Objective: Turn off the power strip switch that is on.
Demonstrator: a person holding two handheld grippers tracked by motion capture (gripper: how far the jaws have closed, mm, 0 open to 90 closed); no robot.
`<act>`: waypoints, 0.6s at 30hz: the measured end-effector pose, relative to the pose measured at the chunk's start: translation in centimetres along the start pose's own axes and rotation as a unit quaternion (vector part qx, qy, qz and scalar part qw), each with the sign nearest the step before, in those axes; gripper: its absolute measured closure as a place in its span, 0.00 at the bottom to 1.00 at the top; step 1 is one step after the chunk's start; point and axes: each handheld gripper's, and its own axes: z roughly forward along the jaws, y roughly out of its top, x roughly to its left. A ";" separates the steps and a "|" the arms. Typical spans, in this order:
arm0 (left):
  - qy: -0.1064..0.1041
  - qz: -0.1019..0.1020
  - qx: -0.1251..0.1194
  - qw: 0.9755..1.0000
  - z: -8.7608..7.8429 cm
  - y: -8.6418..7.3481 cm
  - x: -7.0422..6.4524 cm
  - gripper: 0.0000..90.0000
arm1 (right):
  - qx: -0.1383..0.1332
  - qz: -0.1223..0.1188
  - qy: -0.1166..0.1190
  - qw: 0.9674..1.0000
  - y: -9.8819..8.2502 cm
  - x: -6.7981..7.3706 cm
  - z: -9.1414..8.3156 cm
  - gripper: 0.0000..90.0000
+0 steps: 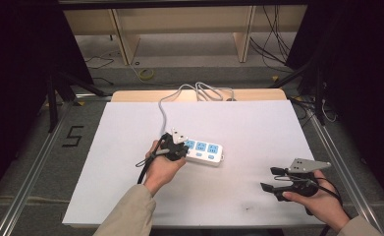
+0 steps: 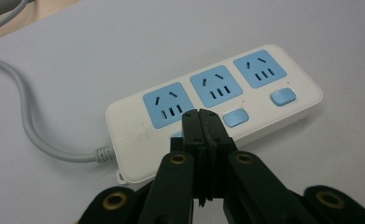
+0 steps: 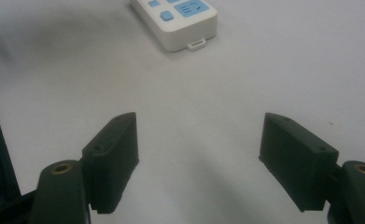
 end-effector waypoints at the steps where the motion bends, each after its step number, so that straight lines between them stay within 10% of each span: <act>1: 0.002 -0.001 -0.001 1.000 0.1 0.1 0.0 1.00 | 0.000 0.000 0.000 1.000 0.0 0.0 0.0 0.31; 18: 0.001 0.000 0.001 1.000 0.8 0.6 -0.3 1.00 | 0.000 -0.001 0.000 1.000 0.0 0.0 0.0 0.31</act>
